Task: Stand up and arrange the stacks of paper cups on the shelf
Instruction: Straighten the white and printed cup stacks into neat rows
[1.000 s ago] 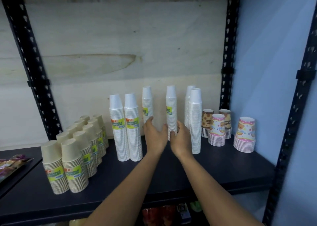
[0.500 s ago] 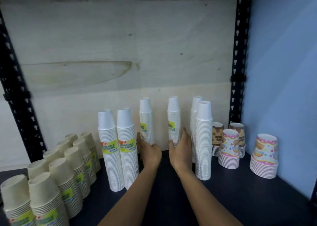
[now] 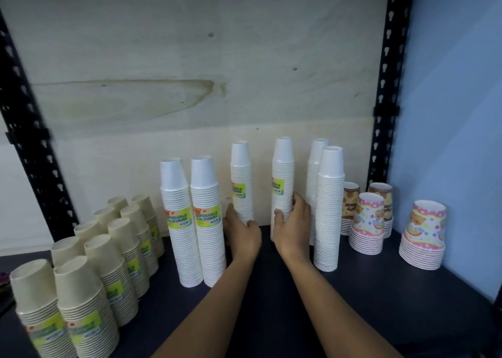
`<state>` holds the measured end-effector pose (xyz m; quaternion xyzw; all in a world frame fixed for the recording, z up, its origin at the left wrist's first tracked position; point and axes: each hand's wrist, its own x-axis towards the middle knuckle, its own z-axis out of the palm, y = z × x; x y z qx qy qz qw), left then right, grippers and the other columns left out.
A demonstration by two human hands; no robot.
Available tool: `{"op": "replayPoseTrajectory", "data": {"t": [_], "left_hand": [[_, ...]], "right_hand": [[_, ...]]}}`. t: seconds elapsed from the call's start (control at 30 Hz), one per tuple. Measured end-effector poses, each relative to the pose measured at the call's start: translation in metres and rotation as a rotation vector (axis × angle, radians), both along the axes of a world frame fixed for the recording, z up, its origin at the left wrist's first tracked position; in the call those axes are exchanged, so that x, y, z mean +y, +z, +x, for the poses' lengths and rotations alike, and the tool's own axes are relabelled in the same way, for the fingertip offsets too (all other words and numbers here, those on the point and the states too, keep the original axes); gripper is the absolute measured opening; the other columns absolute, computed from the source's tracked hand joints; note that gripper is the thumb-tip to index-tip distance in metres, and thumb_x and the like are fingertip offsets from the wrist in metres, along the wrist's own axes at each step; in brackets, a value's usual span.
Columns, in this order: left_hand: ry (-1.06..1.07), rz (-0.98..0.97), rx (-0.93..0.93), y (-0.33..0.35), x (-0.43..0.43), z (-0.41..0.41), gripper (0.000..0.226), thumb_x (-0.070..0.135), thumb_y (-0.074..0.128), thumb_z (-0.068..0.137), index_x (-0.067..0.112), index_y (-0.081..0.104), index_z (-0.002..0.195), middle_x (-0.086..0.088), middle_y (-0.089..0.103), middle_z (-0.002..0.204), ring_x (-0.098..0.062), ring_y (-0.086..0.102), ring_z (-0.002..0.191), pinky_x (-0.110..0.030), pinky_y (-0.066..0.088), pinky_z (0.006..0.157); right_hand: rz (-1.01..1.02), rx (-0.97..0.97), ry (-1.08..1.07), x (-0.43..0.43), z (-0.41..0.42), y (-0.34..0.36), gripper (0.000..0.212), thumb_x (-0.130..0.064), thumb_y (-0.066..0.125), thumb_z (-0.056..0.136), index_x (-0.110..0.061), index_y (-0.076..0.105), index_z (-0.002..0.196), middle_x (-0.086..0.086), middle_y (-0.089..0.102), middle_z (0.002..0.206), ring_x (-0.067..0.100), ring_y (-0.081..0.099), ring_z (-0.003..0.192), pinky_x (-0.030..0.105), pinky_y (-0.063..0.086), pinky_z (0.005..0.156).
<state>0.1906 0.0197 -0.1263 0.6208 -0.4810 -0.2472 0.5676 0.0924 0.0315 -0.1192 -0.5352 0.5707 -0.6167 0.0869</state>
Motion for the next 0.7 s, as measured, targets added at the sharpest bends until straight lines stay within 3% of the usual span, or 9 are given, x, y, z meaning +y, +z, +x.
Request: {"op": "replayPoseTrajectory", "data": {"t": [0.17, 0.3, 0.47, 0.63, 0.7], "left_hand": [[-0.079, -0.112, -0.068, 0.010, 0.028, -0.004, 0.054, 0.017, 0.063, 0.086, 0.016, 0.049, 0.138, -0.009, 0.050, 0.123, -0.029, 0.050, 0.119, -0.051, 0.046, 0.104], [-0.149, -0.234, -0.138, 0.015, 0.060, -0.002, 0.034, 0.018, 0.065, 0.085, 0.021, 0.059, 0.118, 0.007, 0.058, 0.103, -0.020, 0.055, 0.108, -0.046, 0.051, 0.095], [-0.185, -0.262, -0.147, 0.012, 0.102, 0.003, 0.038, 0.030, 0.065, 0.085, 0.031, 0.058, 0.122, 0.010, 0.065, 0.114, -0.011, 0.062, 0.108, -0.042, 0.054, 0.094], [-0.203, -0.290, -0.140, 0.012, 0.152, 0.015, 0.040, 0.016, 0.068, 0.090, 0.039, 0.051, 0.117, 0.023, 0.062, 0.107, 0.008, 0.060, 0.101, -0.023, 0.050, 0.089], [-0.191, -0.298, -0.137, 0.011, 0.170, 0.024, 0.043, 0.017, 0.068, 0.090, 0.040, 0.050, 0.121, 0.022, 0.063, 0.111, 0.004, 0.060, 0.105, -0.026, 0.050, 0.093]], "right_hand": [[-0.050, 0.024, 0.002, 0.030, 0.002, 0.013, 0.057, -0.016, 0.064, 0.095, -0.010, 0.041, 0.147, 0.007, 0.050, 0.138, 0.021, 0.047, 0.127, 0.023, 0.035, 0.103], [-0.074, 0.012, 0.021, 0.057, -0.002, 0.019, 0.055, -0.018, 0.063, 0.094, -0.013, 0.044, 0.145, 0.006, 0.051, 0.136, 0.020, 0.048, 0.126, 0.034, 0.042, 0.108], [-0.099, 0.006, 0.091, 0.100, -0.007, 0.019, 0.054, -0.019, 0.064, 0.093, -0.015, 0.044, 0.143, 0.002, 0.051, 0.136, 0.016, 0.050, 0.123, 0.026, 0.040, 0.103], [-0.084, -0.063, 0.165, 0.135, -0.003, 0.016, 0.053, -0.021, 0.067, 0.090, -0.021, 0.048, 0.140, -0.003, 0.057, 0.131, 0.011, 0.055, 0.114, 0.021, 0.040, 0.092], [-0.081, -0.094, 0.202, 0.148, 0.002, 0.016, 0.051, -0.022, 0.067, 0.089, -0.024, 0.051, 0.138, -0.007, 0.060, 0.126, 0.008, 0.057, 0.110, 0.023, 0.044, 0.091]]}}
